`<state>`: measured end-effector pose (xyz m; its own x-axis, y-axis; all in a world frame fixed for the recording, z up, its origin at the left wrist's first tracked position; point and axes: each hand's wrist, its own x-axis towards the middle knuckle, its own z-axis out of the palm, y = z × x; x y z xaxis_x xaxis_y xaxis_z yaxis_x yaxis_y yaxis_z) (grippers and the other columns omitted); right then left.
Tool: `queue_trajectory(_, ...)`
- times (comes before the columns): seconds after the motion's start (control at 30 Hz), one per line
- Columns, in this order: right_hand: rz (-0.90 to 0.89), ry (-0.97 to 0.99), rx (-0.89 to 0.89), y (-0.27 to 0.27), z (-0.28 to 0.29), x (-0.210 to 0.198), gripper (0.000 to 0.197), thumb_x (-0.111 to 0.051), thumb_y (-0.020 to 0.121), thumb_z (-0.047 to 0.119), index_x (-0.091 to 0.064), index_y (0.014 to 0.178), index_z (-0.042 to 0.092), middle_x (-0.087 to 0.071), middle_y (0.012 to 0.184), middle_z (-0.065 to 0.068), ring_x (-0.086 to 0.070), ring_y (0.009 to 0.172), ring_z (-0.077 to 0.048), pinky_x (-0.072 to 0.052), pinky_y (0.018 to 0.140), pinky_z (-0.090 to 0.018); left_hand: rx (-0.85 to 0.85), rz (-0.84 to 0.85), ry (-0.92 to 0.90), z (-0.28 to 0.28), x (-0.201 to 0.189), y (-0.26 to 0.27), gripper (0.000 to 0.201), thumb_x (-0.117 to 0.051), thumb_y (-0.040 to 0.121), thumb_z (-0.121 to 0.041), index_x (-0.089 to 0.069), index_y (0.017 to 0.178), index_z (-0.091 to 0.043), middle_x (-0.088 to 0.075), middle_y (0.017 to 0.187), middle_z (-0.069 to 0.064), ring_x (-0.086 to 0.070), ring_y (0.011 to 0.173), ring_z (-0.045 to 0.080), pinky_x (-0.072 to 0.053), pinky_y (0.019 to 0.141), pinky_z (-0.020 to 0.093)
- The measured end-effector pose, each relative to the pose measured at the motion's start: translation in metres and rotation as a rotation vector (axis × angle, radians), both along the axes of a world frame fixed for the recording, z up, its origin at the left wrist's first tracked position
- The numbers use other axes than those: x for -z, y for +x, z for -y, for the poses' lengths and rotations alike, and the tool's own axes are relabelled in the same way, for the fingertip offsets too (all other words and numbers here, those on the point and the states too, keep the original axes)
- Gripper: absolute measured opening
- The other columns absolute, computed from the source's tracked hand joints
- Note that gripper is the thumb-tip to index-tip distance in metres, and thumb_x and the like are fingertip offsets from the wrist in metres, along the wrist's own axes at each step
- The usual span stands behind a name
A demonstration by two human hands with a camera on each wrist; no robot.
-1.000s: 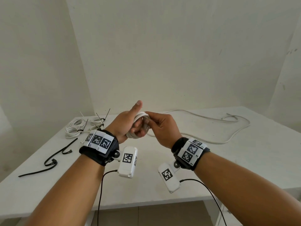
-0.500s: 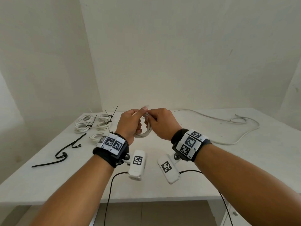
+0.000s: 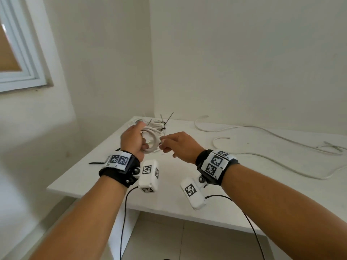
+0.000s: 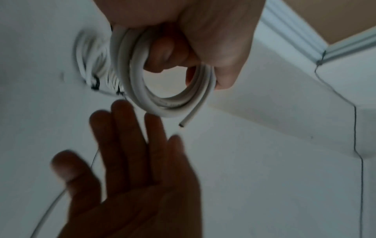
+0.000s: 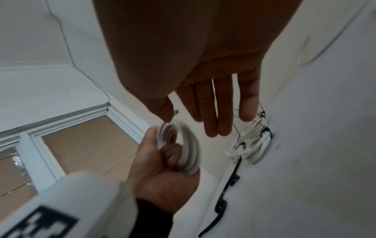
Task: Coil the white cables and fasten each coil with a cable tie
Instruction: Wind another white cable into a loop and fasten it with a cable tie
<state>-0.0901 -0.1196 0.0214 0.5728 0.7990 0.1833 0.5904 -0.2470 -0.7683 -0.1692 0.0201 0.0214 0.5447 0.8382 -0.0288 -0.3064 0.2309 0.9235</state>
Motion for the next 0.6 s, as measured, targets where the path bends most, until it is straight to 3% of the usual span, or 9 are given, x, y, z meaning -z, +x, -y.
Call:
queue_trajectory(0.07, -0.031, -0.047, 0.007, -0.001, -0.024, 0.006, 0.028, -0.057, 0.096, 0.034, -0.076, 0.092, 0.014, -0.076, 0.087, 0.000, -0.071, 0.077, -0.010, -0.054, 0.066, -0.025, -0.110, 0.009, -0.074, -0.031, 0.007, -0.022, 0.027, -0.063, 0.082, -0.020, -0.044, 0.063, -0.019, -0.027, 0.041, -0.006, -0.026, 0.034, 0.011, -0.020, 0.041, 0.019)
queue_trajectory(0.17, 0.124, -0.199, 0.004, 0.000, -0.067, 0.016, 0.026, -0.062, 0.092, 0.026, -0.075, 0.082, 0.006, -0.073, 0.075, -0.004, -0.065, 0.065, -0.010, -0.051, 0.060, -0.021, -0.240, 0.003, -0.148, -0.070, 0.024, -0.053, 0.028, -0.063, 0.079, -0.020, -0.040, 0.064, -0.018, -0.022, 0.054, 0.000, -0.023, 0.037, 0.014, -0.021, 0.042, 0.020)
queue_trajectory(0.3, 0.309, -0.306, 0.041, 0.003, -0.133, 0.027, 0.023, -0.062, 0.088, 0.023, -0.073, 0.090, 0.002, -0.073, 0.091, -0.012, -0.069, 0.086, -0.025, -0.060, 0.078, -0.037, -0.335, 0.003, -0.223, -0.097, 0.041, -0.086, 0.023, -0.064, 0.075, -0.021, -0.045, 0.066, -0.015, -0.025, 0.059, 0.002, -0.024, 0.041, 0.015, -0.022, 0.044, 0.023)
queue_trajectory(0.43, 0.393, -0.398, 0.054, 0.008, -0.178, 0.037, 0.028, -0.062, 0.088, 0.026, -0.072, 0.107, 0.008, -0.070, 0.106, -0.012, -0.066, 0.100, -0.030, -0.054, 0.079, -0.034, -0.364, 0.044, -0.259, -0.109, 0.043, -0.107, 0.028, -0.066, 0.076, -0.020, -0.042, 0.061, -0.015, -0.025, 0.050, -0.001, -0.024, 0.041, 0.015, -0.023, 0.044, 0.025)
queue_trajectory(0.53, 0.395, -0.424, 0.065, 0.012, -0.198, 0.045, 0.031, -0.066, 0.085, 0.026, -0.070, 0.111, 0.011, -0.069, 0.112, -0.013, -0.066, 0.104, -0.032, -0.047, 0.074, -0.031, -0.385, 0.082, -0.266, -0.118, 0.039, -0.119, 0.029, -0.066, 0.078, -0.019, -0.042, 0.062, -0.017, -0.024, 0.050, -0.002, -0.023, 0.041, 0.015, -0.022, 0.043, 0.022)
queue_trajectory(0.6, 0.405, -0.457, 0.064, 0.014, -0.204, 0.049, 0.033, -0.067, 0.085, 0.025, -0.068, 0.114, 0.009, -0.066, 0.117, -0.016, -0.063, 0.108, -0.034, -0.047, 0.079, -0.034, -0.382, 0.088, -0.266, -0.123, 0.037, -0.126, 0.028, -0.066, 0.080, -0.021, -0.043, 0.063, -0.017, -0.023, 0.048, -0.003, -0.023, 0.040, 0.015, -0.022, 0.042, 0.021)
